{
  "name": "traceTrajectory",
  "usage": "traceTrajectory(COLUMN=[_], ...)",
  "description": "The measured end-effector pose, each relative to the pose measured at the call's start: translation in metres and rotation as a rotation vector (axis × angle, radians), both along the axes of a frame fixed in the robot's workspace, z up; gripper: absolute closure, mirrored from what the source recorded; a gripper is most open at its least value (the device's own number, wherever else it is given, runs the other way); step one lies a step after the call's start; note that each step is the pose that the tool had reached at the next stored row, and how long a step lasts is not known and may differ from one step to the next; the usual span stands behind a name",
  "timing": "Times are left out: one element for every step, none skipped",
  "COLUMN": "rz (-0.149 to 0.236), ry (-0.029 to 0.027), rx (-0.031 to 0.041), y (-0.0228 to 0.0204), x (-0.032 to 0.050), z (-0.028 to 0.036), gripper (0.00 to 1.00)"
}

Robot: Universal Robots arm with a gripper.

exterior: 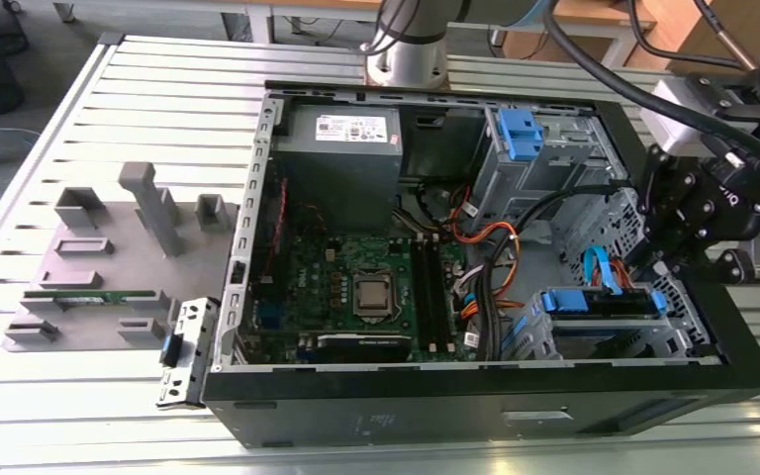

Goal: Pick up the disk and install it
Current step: 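Insert the second disk wire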

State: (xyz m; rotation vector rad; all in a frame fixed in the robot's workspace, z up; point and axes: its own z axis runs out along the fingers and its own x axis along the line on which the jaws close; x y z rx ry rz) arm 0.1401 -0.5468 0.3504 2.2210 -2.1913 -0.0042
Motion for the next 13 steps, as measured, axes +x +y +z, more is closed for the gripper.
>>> traceTrajectory(rz=[0.000, 0.000, 0.000, 0.000, 0.000, 0.000, 0.000, 0.000, 0.000, 0.000, 0.000, 0.000, 0.000], ry=[0.0000, 0.0000, 0.0000, 0.0000, 0.0000, 0.0000, 0.0000, 0.0000, 0.0000, -0.0001, -0.0001, -0.0002, -0.0002], rx=[0.0001, 0.0000, 0.0000, 0.0001, 0.0001, 0.0002, 0.0002, 0.0004, 0.0003, 0.0001, 0.0001, 0.0000, 0.0001], y=[0.0000, 0.0001, 0.0001, 0.0001, 0.0001, 0.0000, 0.0001, 0.0001, 0.0001, 0.0001, 0.0001, 0.0001, 0.0001], x=[0.0000, 0.0000, 0.0000, 0.0000, 0.0000, 0.0000, 0.0000, 0.0000, 0.0000, 0.0000, 0.0000, 0.0000, 0.0000], z=[0.0011, 0.0021, 0.0030, 0.0038, 0.0046, 0.0052, 0.0053, 0.0053, 0.0054, 0.0055, 0.0056, 0.0056, 0.0056], gripper=[0.77, 0.77, 0.77, 0.77, 0.77, 0.77, 0.77, 0.77, 0.77, 0.77, 0.77, 0.77, 0.77])
